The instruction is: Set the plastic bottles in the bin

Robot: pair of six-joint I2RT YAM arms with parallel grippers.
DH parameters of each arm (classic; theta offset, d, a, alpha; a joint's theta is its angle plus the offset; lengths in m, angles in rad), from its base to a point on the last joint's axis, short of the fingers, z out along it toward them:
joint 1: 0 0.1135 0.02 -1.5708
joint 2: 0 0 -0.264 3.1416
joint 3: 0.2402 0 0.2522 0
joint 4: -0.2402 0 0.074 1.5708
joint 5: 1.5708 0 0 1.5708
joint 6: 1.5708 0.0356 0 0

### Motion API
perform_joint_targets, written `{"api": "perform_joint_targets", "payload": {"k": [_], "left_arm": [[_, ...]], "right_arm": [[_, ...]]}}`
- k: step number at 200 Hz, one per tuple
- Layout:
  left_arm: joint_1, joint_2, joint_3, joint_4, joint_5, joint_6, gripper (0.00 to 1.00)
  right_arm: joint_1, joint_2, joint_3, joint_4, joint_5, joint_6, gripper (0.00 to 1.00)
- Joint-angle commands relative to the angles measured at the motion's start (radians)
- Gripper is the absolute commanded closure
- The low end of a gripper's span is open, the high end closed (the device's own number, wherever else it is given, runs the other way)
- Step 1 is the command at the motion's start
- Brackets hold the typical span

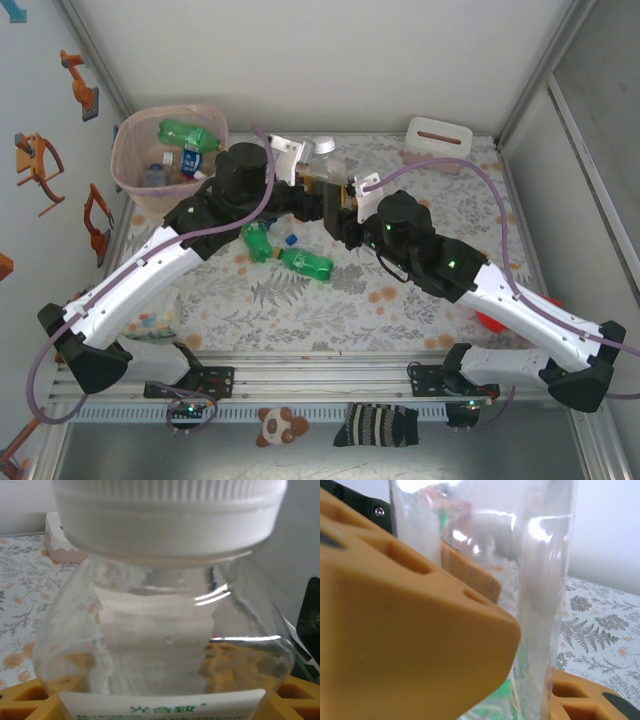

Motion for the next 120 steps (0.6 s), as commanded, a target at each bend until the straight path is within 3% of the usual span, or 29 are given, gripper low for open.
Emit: {"api": "perform_joint_targets", "payload": {"k": [1, 23, 74, 120], "left_arm": [[-0.004, -0.026, 0.026, -0.006, 0.029, 0.042, 0.38], [-0.004, -0.033, 0.024, -0.013, 0.005, 0.047, 0.39], [0.045, -0.035, 0.054, -0.07, -0.032, 0.04, 0.41], [0.181, -0.054, 0.102, -0.179, -0.049, 0.049, 0.42]], "right_arm": [[-0.002, -0.015, 0.035, 0.022, 0.006, 0.007, 0.7], [-0.001, -0.012, 0.039, 0.019, -0.008, 0.004, 0.67], [-0.001, -0.01, 0.072, -0.045, -0.037, -0.018, 0.35], [-0.001, -0.048, 0.06, -0.065, -0.031, -0.012, 0.3]]}}
